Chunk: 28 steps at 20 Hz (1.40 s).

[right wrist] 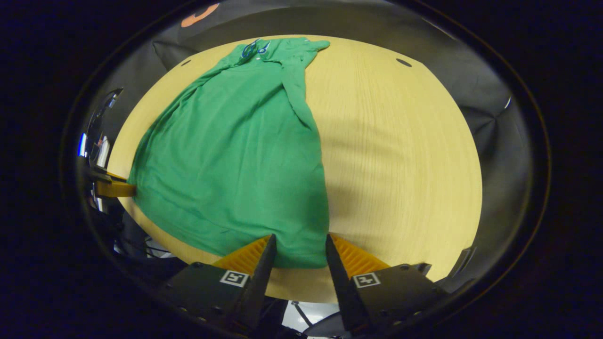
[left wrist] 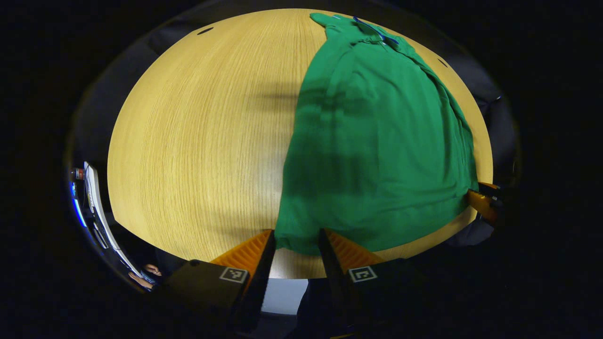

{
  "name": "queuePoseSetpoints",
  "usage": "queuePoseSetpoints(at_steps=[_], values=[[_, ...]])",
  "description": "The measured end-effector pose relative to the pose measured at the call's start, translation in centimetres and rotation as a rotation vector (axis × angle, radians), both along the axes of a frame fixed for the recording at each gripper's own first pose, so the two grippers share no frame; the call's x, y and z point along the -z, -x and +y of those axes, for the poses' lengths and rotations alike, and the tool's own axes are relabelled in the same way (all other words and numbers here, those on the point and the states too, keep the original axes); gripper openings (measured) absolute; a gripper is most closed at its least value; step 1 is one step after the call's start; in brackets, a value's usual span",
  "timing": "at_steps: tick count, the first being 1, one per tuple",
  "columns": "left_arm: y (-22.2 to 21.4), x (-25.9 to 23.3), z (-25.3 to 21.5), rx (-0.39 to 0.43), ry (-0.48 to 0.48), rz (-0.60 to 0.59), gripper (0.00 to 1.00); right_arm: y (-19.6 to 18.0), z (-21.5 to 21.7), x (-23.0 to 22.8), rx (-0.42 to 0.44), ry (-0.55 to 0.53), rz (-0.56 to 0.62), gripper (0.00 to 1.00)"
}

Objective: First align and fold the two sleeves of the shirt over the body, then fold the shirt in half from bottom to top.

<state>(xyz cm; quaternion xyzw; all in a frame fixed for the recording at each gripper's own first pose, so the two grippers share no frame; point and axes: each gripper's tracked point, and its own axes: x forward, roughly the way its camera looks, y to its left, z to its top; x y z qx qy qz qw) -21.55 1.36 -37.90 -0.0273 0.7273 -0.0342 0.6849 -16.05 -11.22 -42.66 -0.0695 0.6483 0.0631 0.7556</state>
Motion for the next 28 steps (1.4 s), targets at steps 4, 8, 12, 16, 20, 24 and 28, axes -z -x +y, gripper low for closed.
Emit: queuePoseSetpoints(at_steps=[4, 8, 12, 16, 20, 24, 28], values=[[-0.9, -0.9, -1.7, -0.007, 0.057, 0.004, 0.22, 0.3, 0.7, 0.1, 0.002, -0.014, 0.021, 0.27], [-2.8, -2.1, -3.0, -0.004, 0.107, 0.015, 0.08, 0.4, 1.4, 0.4, -0.03, -0.01, 0.024, 0.1], [-5.2, -3.9, -5.1, -0.041, 0.156, 0.012, 0.05, 0.3, 1.4, -0.1, -0.042, 0.007, 0.035, 0.0], [-9.4, -7.2, -7.0, -0.066, 0.188, -0.025, 0.04, 0.5, 1.0, -0.7, 0.03, -0.014, 0.048, 0.0], [-8.7, -11.5, -5.2, -0.065, 0.236, -0.061, 0.04, -0.1, 1.1, -2.6, 0.092, -0.07, 0.041, 0.0], [-12.8, -15.7, -6.6, -0.07, 0.277, -0.093, 0.04, -1.6, 1.1, -5.2, 0.147, -0.116, 0.0, 0.0], [-16.1, -20.2, -5.1, -0.028, 0.276, -0.167, 0.04, -3.8, 1.1, -7.8, 0.16, -0.137, -0.066, 0.03]])
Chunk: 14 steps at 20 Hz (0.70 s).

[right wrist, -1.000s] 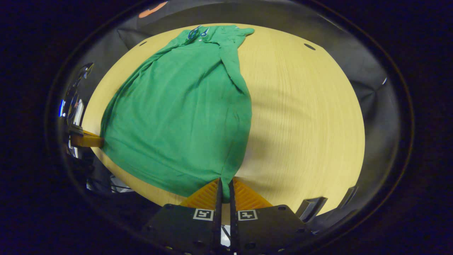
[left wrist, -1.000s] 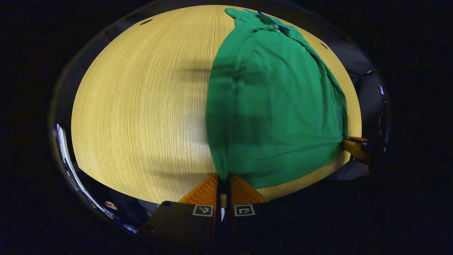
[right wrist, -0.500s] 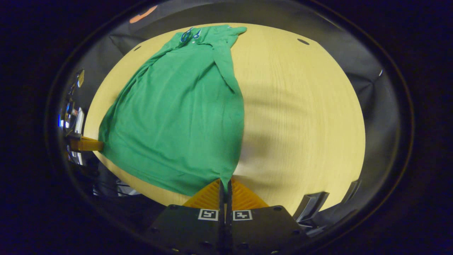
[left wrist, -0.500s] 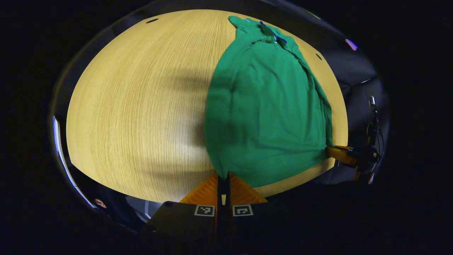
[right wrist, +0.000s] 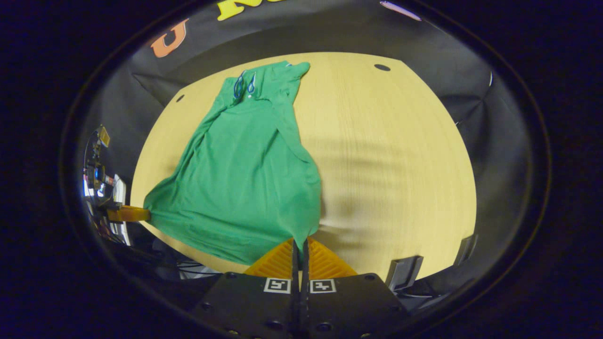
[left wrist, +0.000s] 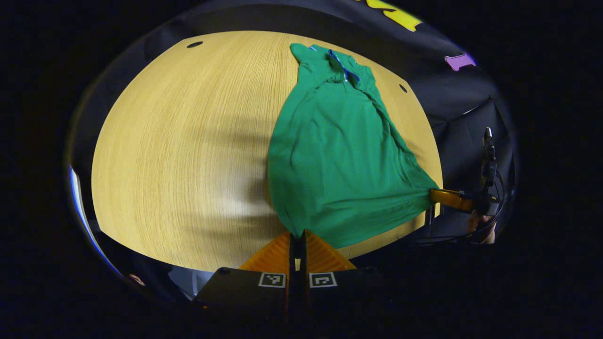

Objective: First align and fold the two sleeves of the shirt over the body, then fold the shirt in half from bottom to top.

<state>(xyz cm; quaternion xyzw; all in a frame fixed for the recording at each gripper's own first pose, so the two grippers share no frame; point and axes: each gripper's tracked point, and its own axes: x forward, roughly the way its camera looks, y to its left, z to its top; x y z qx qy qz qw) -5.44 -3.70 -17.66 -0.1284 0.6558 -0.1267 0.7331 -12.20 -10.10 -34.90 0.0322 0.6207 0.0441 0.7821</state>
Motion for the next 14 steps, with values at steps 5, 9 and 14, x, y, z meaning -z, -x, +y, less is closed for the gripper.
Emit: queuePoseSetpoints(at_steps=[5, 9, 14], values=[[-4.4, -2.5, -0.1, 0.004, 0.01, -0.097, 0.04, -3.4, 0.1, -2.7, -0.014, 0.006, -0.087, 0.02], [-8.3, -5.7, 0.2, 0.007, 0.011, -0.19, 0.04, -6.3, 0.7, -4.3, -0.025, 0.005, -0.16, 0.02], [-13.4, -7.1, 0.5, -0.019, 0.01, -0.287, 0.04, -10.5, 1.2, -6.1, -0.023, 0.001, -0.237, 0.0]])
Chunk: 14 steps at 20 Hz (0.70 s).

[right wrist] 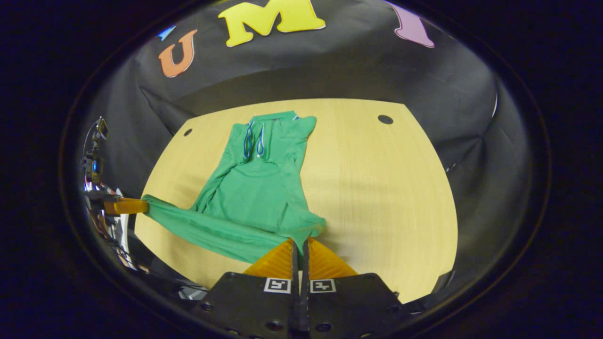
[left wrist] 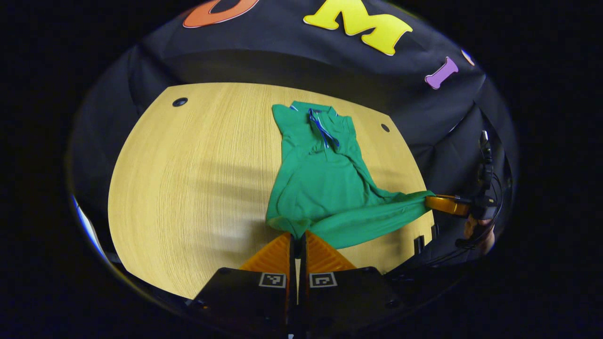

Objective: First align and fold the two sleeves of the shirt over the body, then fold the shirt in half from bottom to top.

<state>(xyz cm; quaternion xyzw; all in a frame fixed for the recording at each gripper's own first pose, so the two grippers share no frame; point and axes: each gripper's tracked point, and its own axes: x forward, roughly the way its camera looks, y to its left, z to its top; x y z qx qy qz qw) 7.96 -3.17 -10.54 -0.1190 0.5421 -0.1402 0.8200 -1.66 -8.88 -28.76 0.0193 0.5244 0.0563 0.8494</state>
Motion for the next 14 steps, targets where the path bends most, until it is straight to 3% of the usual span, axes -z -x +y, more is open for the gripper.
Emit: queuePoseSetpoints(at_steps=[6, 14], values=[[-7.0, -2.7, -0.2, -0.033, 0.016, -0.144, 0.04, -7.2, -0.8, -4.0, 0.027, 0.017, -0.13, 0.0], [-17.8, -4.3, 0.5, -0.064, -0.036, -0.293, 0.04, -18.2, 0.2, -6.0, -0.006, 0.052, -0.279, 0.0]])
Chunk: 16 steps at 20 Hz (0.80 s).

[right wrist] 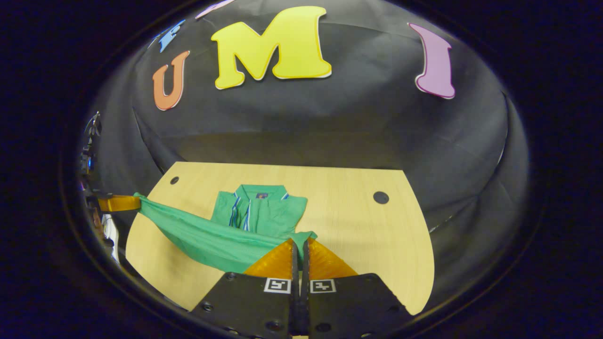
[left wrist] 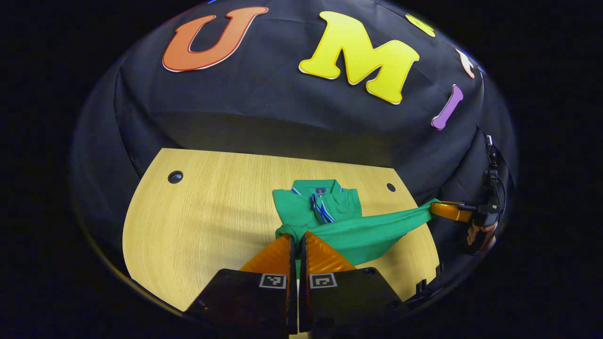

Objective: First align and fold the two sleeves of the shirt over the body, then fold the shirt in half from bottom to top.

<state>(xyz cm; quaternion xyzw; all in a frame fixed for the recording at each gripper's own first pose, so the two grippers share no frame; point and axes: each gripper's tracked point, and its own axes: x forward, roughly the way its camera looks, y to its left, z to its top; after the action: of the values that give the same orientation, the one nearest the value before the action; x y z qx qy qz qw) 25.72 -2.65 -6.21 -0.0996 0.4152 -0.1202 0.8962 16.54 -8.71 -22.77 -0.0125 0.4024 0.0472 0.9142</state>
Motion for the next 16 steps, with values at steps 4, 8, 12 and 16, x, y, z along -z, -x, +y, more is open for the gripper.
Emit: queuePoseSetpoints(at_steps=[4, 8, 12, 16], values=[[-4.8, 0.6, -0.9, -0.013, -0.017, -0.06, 0.04, -5.2, 0.7, 0.6, -0.001, 0.006, -0.046, 0.0], [-8.6, 2.1, -0.5, -0.041, -0.054, -0.129, 0.05, -9.4, 1.3, 2.0, -0.004, 0.008, -0.085, 0.0], [-12.2, 5.3, 0.4, -0.083, -0.082, -0.155, 0.05, -12.5, 2.2, 5.2, -0.02, -0.006, -0.086, 0.0], [-14.4, 9.4, 0.6, -0.126, -0.07, -0.135, 0.06, -15.3, 2.6, 8.1, -0.018, -0.025, -0.093, 0.0]])
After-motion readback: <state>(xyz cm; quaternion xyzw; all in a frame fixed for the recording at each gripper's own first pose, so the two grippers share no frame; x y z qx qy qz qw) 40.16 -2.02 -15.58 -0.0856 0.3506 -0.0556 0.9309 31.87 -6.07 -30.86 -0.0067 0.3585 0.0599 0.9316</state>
